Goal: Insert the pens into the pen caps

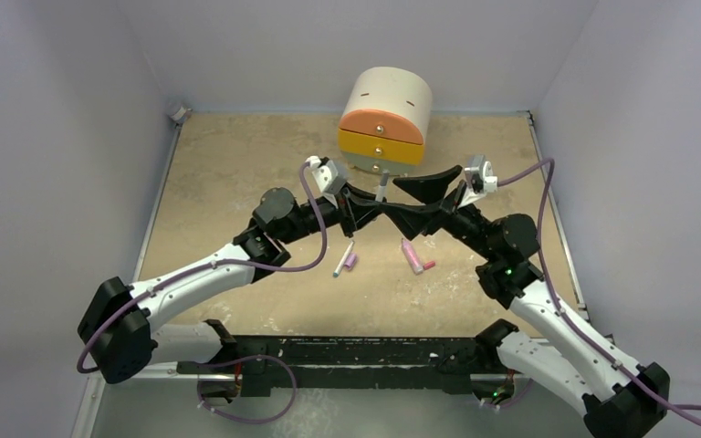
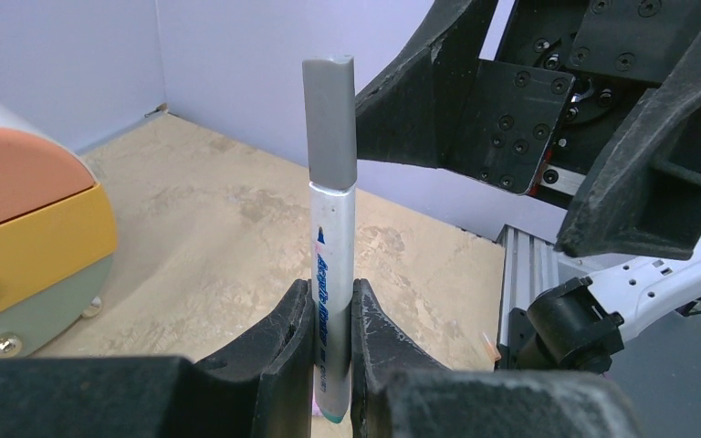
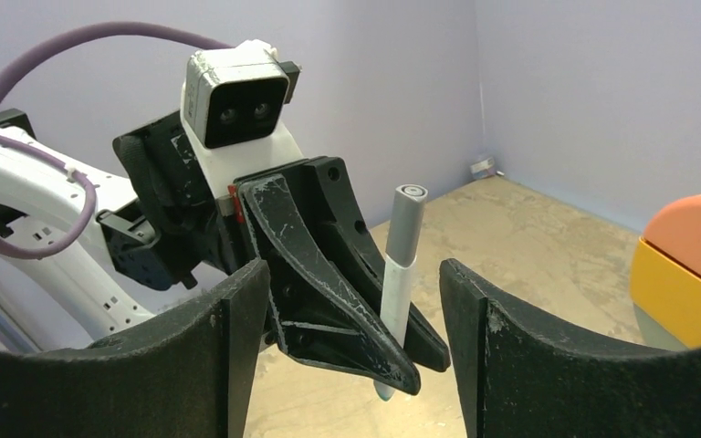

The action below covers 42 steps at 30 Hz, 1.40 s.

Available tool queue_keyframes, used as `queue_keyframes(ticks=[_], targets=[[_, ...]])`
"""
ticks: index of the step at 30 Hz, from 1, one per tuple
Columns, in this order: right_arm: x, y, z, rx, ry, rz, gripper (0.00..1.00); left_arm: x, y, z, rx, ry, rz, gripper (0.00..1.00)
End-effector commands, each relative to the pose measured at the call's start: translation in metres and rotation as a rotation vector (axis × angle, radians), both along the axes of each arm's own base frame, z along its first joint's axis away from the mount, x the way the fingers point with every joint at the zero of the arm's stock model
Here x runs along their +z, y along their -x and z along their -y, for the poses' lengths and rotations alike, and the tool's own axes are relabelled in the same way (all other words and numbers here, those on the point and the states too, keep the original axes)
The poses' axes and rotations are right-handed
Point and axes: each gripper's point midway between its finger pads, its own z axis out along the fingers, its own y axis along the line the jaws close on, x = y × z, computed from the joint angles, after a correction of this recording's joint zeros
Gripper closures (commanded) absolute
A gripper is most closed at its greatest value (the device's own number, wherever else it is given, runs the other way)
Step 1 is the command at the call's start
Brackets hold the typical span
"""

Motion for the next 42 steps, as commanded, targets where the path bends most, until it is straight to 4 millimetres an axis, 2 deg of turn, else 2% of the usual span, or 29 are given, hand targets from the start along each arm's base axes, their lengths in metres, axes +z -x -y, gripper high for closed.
queue_keyframes(ticks=[1, 4, 10, 17, 22, 28, 32, 39, 42], targets=[[0.023, 0.005, 0.010, -0.038, -0.044, 0.051, 0.29, 0.022, 0.002, -0.007, 0.009, 0.061, 0.047, 1.00], [0.024, 0.000, 0.016, -0.087, -0.038, 0.038, 0.29, 0.014, -0.004, -0.010, -0.006, 0.056, 0.027, 1.00], [0.034, -0.009, 0.019, -0.135, -0.028, 0.030, 0.27, 0.019, -0.008, -0.016, -0.063, 0.080, 0.033, 1.00], [0.069, -0.034, 0.011, -0.156, -0.031, 0.024, 0.31, 0.015, -0.009, -0.013, -0.152, 0.008, 0.052, 1.00], [0.080, -0.048, 0.006, -0.113, -0.041, 0.006, 0.35, 0.018, 0.003, -0.008, -0.299, 0.026, 0.015, 1.00], [0.077, -0.046, 0.008, -0.094, -0.051, 0.004, 0.36, 0.013, 0.013, -0.007, -0.361, 0.003, -0.015, 1.00], [0.060, -0.040, 0.004, -0.060, -0.026, -0.011, 0.36, 0.013, 0.018, -0.009, -0.379, 0.000, -0.003, 1.00], [0.038, -0.033, -0.001, -0.012, 0.026, 0.009, 0.45, 0.017, 0.018, -0.007, -0.392, 0.022, 0.000, 1.00], [0.036, -0.034, -0.001, -0.019, 0.024, 0.022, 0.55, 0.017, 0.016, -0.005, -0.392, 0.023, -0.010, 1.00]])
